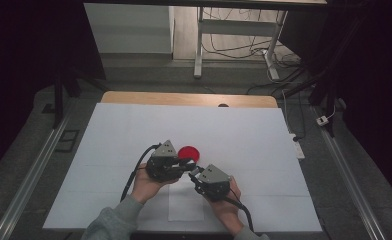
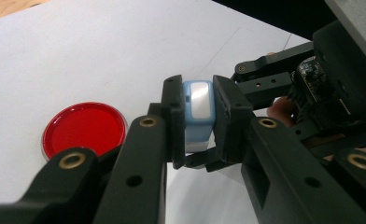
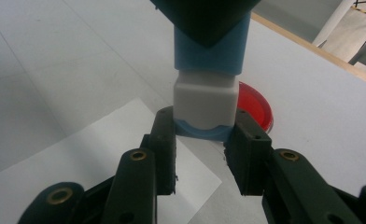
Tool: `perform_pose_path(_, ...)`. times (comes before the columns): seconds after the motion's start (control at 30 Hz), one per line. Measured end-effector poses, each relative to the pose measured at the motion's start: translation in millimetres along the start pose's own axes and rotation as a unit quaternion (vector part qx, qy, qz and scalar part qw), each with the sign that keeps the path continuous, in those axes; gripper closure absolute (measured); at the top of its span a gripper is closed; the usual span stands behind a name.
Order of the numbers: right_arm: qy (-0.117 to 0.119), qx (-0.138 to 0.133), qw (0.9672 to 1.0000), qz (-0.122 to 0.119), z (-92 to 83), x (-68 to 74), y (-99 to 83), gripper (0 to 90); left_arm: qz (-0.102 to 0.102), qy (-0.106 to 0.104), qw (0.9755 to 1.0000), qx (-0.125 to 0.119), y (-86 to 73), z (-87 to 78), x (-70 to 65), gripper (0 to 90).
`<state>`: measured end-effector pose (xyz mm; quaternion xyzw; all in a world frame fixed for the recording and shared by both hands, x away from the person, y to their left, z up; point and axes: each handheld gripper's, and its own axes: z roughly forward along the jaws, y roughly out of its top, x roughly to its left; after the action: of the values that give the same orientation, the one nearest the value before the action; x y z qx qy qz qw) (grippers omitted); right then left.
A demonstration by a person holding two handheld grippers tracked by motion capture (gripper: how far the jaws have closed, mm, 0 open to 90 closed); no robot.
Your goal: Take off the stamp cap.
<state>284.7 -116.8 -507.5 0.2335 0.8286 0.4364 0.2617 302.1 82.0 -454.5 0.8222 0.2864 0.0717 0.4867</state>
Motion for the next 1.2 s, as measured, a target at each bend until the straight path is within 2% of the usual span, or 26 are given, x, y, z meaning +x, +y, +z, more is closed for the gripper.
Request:
perform_pose_path(0.37, -0.002, 0.000, 1.0000, -0.001, 0.3, 1.3, -0.7, 65.0, -0.001, 0.000, 1.0000, 0.003, -0.4, 0.3, 0.1, 75.8)
perform_pose_path(0.67, -0.008, 0.001, 0.9999, -0.014, -0.2, 1.2, -0.8, 65.1, -0.001, 0.001, 1.0000, -0.001, -0.6, 0.4, -0.5, 75.8)
perform_pose_path(0.93, -0.011, -0.011, 0.9999, -0.002, -1.6, 1.6, -1.8, 65.1, 0.001, 0.004, 0.9999, -0.011, -0.7, -0.4, -1.9, 75.8)
perform_pose_path(1.2, -0.014, -0.014, 0.9998, -0.003, -1.7, 2.1, -2.6, 65.2, -0.001, 0.004, 0.9999, -0.012, -1.0, 0.3, -1.8, 75.8)
